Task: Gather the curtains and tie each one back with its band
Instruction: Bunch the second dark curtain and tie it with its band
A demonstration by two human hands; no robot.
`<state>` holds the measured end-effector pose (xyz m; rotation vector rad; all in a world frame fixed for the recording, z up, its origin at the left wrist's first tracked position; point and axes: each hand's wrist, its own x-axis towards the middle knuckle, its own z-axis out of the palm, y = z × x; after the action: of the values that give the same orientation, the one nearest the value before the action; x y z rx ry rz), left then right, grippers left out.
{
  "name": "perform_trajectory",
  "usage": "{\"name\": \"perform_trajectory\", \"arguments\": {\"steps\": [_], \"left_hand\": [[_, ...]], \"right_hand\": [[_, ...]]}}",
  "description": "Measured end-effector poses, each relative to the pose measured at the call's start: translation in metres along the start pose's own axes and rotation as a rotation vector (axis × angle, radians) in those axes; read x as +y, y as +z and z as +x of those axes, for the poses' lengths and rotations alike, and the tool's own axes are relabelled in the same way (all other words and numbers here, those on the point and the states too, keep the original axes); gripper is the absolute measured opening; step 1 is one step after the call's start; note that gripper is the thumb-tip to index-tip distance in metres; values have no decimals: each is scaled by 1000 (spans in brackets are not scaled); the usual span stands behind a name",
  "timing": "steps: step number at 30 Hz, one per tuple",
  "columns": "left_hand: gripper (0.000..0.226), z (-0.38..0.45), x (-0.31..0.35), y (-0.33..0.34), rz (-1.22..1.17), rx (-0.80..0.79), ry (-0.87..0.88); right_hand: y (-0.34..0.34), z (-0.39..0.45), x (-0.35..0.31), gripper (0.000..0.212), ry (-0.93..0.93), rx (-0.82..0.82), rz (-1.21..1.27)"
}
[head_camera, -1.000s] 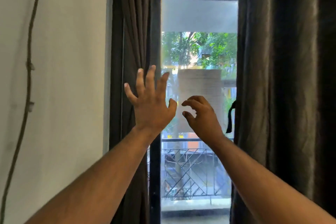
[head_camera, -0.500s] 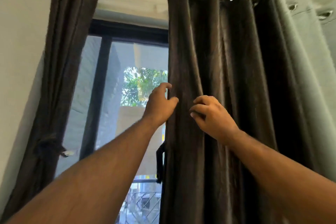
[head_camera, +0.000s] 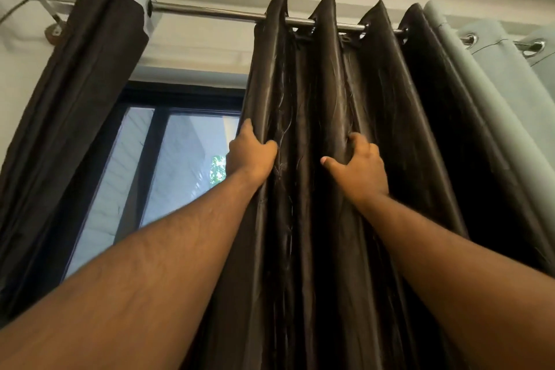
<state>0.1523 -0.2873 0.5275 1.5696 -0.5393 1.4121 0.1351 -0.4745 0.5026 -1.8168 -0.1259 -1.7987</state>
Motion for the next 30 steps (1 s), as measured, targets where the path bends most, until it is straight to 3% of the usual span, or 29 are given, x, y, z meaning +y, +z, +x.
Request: {"name": "perform_trajectory", "arguments": {"steps": [4,10,14,18,22,26,28,30], "left_hand": [[55,16,3,8,-10,-3,39],[57,27,7,36,-10,-80,46],[66,27,25,54,-224,-211,77],[74,19,61,83,-271,-297,100],[74,1,117,123,-282,-403,197],[74,-9,159,164,-264,-520,162],[65,-10,167,177,-301,-478,142],[57,-11,168,185,-364,-315,122]], "right_hand": [[9,23,-5,79,72,-9,191],[13,47,-9,14,81,-14,360],[6,64,-9,20,21,-32,393],[-16,88,3,3,-21,-22,348],[-51,112,27,12,-27,63,268],[-85,128,61,6,-34,83,202],[-96,131,77,6,-54,22,216],[-103,131,88,10,-94,-47,301]]}}
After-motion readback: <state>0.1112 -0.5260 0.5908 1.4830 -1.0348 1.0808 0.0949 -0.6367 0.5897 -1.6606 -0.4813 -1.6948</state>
